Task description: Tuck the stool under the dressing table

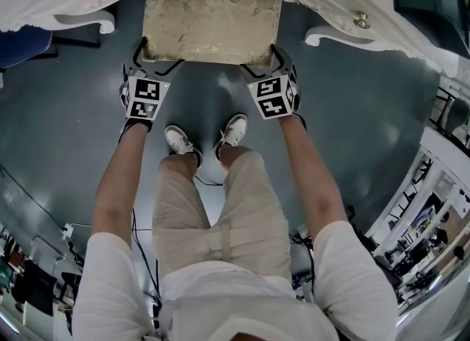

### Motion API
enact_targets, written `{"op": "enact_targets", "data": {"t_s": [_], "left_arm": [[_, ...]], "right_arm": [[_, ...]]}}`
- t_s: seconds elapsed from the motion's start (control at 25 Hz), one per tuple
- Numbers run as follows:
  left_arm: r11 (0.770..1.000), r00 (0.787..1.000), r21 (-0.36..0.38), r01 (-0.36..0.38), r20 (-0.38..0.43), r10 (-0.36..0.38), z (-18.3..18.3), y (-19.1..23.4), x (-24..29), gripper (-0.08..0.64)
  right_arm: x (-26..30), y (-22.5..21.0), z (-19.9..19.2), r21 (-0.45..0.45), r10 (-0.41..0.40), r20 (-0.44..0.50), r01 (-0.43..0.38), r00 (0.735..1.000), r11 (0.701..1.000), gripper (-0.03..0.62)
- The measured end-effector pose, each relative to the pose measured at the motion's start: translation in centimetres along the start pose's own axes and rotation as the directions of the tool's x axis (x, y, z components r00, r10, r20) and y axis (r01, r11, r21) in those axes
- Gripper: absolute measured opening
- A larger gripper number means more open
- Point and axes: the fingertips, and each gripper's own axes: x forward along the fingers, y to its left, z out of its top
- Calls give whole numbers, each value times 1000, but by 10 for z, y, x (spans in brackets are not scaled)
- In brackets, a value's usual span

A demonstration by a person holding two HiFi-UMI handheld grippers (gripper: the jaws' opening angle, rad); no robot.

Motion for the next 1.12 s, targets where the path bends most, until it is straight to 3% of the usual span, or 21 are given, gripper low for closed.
{"op": "enact_targets", "data": {"t_s": [0.88, 1.12], "left_arm": [[999, 999, -19, -36, 33, 37, 41, 34, 42, 514], [999, 998, -36, -34, 44, 36, 48, 37, 50, 514]], "right_arm": [[32, -53, 39, -10, -27, 33, 27, 999, 1000, 417], [35, -65, 39, 78, -59, 42, 56, 997, 995, 417]]}}
